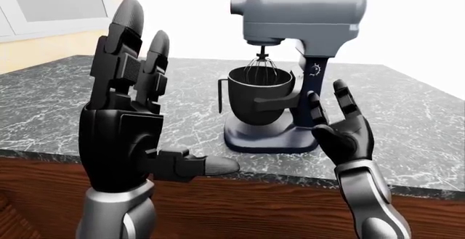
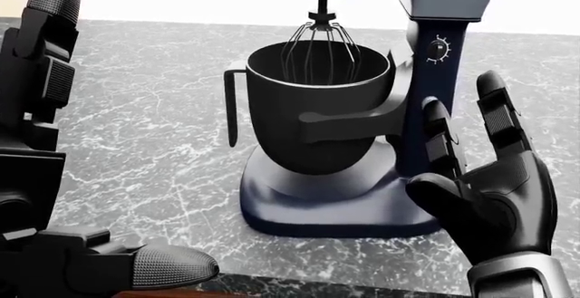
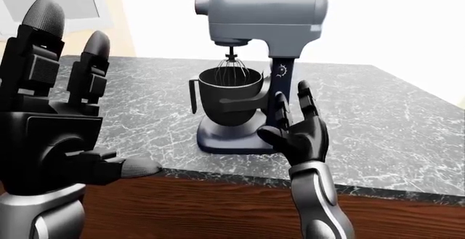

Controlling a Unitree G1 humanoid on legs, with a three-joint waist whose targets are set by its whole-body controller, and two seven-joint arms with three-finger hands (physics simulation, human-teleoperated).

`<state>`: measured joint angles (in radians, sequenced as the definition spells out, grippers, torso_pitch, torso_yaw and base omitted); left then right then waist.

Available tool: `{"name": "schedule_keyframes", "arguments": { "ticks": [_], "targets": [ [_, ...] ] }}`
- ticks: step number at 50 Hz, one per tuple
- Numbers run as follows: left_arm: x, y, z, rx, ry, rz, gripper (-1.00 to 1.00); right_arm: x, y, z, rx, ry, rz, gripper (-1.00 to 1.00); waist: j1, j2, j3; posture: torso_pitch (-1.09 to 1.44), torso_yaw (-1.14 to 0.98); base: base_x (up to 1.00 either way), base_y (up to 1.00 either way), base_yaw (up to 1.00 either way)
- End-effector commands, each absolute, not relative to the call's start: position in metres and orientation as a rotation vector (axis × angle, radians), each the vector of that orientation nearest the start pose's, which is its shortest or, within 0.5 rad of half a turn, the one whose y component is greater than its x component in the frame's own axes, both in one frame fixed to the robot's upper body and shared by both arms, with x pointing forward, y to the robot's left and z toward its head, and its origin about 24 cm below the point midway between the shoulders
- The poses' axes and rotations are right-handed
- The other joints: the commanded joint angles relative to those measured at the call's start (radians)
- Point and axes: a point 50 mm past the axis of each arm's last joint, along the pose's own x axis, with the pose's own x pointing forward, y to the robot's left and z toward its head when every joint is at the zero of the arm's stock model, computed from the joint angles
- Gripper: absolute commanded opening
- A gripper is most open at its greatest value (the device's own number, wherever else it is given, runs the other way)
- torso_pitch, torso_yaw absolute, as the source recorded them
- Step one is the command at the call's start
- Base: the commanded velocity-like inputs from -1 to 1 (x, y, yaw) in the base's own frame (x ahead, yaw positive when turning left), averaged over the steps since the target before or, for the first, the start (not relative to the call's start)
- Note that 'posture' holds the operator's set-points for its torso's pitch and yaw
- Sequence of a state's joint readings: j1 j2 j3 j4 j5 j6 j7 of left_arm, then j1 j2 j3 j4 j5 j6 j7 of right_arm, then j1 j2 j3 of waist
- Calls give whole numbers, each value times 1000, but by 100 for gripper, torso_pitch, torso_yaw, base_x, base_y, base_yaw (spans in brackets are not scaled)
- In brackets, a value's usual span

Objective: Open the stand mixer head.

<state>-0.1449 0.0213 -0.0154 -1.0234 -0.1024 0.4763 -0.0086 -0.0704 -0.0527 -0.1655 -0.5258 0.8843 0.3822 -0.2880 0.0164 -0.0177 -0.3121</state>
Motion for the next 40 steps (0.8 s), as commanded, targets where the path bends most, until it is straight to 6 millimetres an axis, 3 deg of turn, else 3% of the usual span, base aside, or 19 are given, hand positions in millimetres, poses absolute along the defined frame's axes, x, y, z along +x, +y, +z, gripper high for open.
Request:
{"name": "schedule_keyframes", "arguments": {
  "ticks": [1, 40],
  "targets": [
    [181, 134, 246, -62, -733, -147, 87, 244, -168, 156, 744, -200, 37, 100, 1, 0, 3, -41, 0, 0, 0, 0],
    [181, 133, 246, -60, -734, -147, 87, 251, -169, 156, 739, -205, 34, 100, -2, 2, 4, -41, 0, 0, 0, 0]
  ]
}}
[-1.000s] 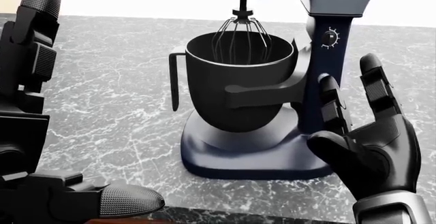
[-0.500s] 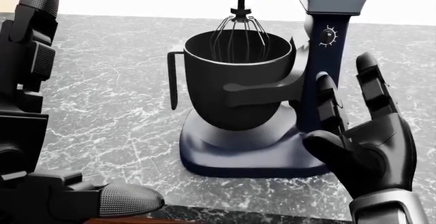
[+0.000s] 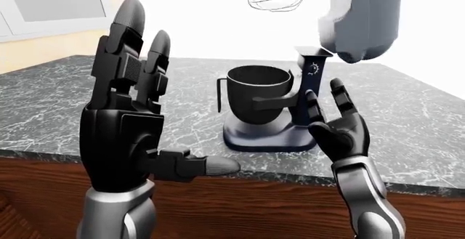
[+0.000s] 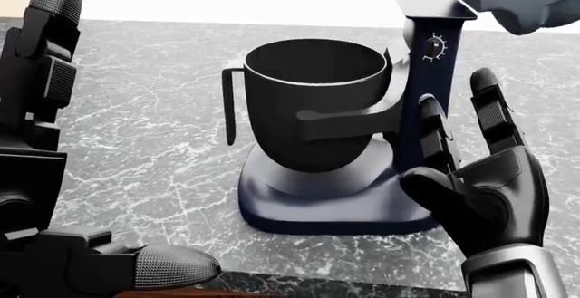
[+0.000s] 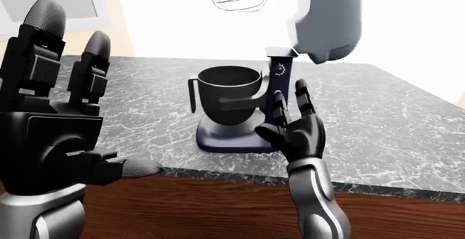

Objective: Open the stand mixer head.

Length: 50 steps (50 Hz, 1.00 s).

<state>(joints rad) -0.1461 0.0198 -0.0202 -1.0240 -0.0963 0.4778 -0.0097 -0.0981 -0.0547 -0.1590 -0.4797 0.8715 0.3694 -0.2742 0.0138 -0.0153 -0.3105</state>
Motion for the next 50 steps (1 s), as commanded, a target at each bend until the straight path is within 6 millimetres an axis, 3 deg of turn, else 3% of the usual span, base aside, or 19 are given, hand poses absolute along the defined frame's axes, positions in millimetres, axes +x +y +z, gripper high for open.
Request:
{"name": "schedule_keyframes", "arguments": {
  "ticks": [1, 7, 15, 50],
  "targets": [
    [181, 134, 246, -60, -734, -146, 87, 251, -169, 156, 740, -205, 34, 100, 1, -1, 2, -41, 0, 0, 0, 0],
    [181, 134, 246, -59, -734, -145, 87, 243, -172, 163, 761, -215, 35, 100, 3, -2, 3, -41, 0, 0, 0, 0],
    [182, 134, 244, -58, -731, -146, 87, 214, -171, 196, 847, -282, 102, 100, 8, -5, 6, -41, 0, 0, 0, 0],
    [183, 134, 244, -59, -731, -147, 87, 207, -165, 197, 904, -274, 161, 100, 3, -10, -1, -41, 0, 0, 0, 0]
  ]
}}
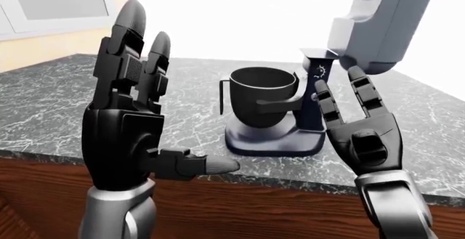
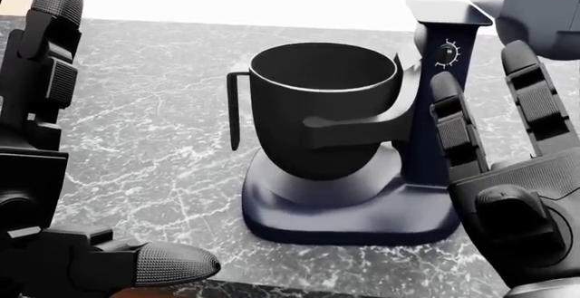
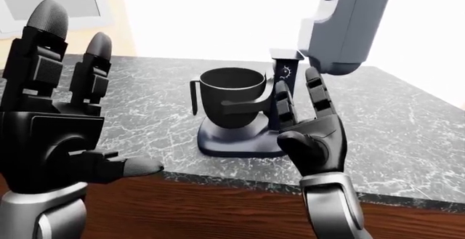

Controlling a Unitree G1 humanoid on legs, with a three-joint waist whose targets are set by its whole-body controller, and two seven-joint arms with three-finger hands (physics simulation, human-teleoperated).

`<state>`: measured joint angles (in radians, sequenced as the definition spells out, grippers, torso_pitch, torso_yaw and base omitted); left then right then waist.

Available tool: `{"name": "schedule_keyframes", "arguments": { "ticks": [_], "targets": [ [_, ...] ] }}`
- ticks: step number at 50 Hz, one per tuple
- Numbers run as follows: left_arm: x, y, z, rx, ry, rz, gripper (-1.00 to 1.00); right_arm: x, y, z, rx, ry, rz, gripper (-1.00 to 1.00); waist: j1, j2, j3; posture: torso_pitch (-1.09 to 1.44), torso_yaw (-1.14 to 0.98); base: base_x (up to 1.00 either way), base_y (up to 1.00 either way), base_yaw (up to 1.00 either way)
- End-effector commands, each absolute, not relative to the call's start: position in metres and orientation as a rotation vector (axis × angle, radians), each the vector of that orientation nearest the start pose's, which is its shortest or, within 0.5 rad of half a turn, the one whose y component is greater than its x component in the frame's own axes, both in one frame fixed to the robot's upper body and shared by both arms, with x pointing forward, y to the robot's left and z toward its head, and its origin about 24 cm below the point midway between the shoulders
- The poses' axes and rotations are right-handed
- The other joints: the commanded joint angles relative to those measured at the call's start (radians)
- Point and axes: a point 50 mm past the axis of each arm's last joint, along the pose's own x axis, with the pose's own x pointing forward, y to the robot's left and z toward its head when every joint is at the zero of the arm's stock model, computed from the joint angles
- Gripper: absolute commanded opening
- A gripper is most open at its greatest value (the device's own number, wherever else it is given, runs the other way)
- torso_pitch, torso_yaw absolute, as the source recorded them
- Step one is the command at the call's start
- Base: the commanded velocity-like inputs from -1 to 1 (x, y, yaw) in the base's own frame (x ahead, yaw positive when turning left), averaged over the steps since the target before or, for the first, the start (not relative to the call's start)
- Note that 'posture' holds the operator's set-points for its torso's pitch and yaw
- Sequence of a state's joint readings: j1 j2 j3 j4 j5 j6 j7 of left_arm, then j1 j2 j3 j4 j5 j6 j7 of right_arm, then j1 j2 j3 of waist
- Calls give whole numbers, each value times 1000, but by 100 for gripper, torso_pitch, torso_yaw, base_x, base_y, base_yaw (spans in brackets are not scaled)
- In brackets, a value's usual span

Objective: Open the stand mixer head.

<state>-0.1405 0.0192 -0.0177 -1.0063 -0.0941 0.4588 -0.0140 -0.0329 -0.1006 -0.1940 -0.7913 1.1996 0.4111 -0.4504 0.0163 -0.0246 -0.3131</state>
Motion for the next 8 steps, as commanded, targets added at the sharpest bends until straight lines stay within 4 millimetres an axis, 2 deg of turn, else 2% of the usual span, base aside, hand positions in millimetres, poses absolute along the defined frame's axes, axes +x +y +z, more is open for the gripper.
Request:
{"name": "schedule_keyframes", "arguments": {
  "ticks": [1, 8],
  "targets": [
    [183, 134, 244, -59, -731, -147, 87, 207, -165, 197, 905, -274, 161, 100, 0, 0, 2, -41, 0, 0, 0, 0],
    [182, 134, 244, -58, -732, -148, 87, 207, -166, 197, 904, -274, 161, 100, -1, -1, 3, -41, 0, 0, 0, 0]
  ]
}}
